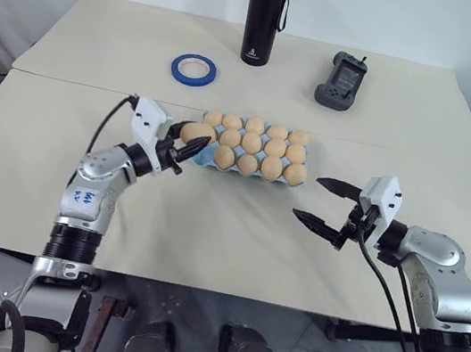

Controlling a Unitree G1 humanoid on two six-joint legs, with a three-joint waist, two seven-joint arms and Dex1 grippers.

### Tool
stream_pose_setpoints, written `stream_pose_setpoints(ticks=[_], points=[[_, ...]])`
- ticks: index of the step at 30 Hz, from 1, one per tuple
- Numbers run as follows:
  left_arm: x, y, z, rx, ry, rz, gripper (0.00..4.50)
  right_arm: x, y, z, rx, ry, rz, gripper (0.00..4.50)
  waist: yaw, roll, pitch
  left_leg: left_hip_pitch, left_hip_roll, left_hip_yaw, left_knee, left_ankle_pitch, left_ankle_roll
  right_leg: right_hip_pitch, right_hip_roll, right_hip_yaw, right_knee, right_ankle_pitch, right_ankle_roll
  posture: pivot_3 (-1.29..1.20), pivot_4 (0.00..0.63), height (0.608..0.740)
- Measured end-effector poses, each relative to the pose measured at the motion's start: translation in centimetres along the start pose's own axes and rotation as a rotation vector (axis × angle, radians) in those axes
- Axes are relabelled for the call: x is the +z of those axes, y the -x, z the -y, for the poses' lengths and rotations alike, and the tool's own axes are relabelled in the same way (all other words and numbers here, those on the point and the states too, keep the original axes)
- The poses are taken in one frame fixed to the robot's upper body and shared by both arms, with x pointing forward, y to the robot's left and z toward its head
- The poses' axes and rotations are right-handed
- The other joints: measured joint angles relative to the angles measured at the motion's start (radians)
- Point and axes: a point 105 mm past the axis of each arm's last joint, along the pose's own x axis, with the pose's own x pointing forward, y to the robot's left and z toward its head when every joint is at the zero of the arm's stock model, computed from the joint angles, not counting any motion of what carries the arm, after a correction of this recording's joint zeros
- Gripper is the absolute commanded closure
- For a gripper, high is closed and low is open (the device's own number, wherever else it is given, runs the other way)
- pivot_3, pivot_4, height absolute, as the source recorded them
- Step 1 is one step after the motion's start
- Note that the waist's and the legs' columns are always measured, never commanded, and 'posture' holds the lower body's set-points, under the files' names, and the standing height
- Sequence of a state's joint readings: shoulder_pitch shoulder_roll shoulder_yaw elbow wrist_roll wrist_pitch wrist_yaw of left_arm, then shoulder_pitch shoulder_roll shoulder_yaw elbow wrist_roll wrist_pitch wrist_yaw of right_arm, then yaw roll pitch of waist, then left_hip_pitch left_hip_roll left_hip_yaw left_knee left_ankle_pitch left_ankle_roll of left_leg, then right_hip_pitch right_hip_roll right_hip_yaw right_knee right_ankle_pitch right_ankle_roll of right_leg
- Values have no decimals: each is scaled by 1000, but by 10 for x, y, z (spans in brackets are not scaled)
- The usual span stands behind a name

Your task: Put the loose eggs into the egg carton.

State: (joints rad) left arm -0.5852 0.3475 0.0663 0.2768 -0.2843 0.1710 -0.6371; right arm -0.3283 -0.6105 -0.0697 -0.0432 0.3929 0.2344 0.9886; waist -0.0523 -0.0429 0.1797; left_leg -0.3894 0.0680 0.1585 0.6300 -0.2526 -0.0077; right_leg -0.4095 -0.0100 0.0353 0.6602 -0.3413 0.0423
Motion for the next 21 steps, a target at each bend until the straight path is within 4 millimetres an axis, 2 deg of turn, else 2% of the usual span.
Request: stream_pose_setpoints(ticks=[3, 8, 14, 21], points=[[-11, -8, -1, 10, 4, -16, 2674, 0, 0, 0, -3, 3, 1, 0, 1, 0, 0, 0, 0, 0, 1, 0, -1, -1, 1, 0, 0, 0, 0, 0, 150, 740], [-1, -20, -12, 54, -42, 20, 2674, -4, 3, -1, -16, -3, -4, 0, 1, 0, 0, 0, 0, 0, 1, 0, 0, 0, 0, 0, 1, 0, 0, 0, 150, 740], [-10, -21, -13, 78, -14, -8, 2674, -8, 5, -2, -27, -14, -12, 0, 0, 0, 0, 0, 0, 1, 1, 0, -1, -1, 1, 1, 1, 0, 0, 0, 150, 740], [-18, -21, -17, 110, 6, -59, 482, -7, 5, -1, -29, -12, -11, 0, 0, 0, 0, 0, 0, 1, 1, 0, -1, 0, 0, 1, 2, 0, 0, 0, 150, 740]])
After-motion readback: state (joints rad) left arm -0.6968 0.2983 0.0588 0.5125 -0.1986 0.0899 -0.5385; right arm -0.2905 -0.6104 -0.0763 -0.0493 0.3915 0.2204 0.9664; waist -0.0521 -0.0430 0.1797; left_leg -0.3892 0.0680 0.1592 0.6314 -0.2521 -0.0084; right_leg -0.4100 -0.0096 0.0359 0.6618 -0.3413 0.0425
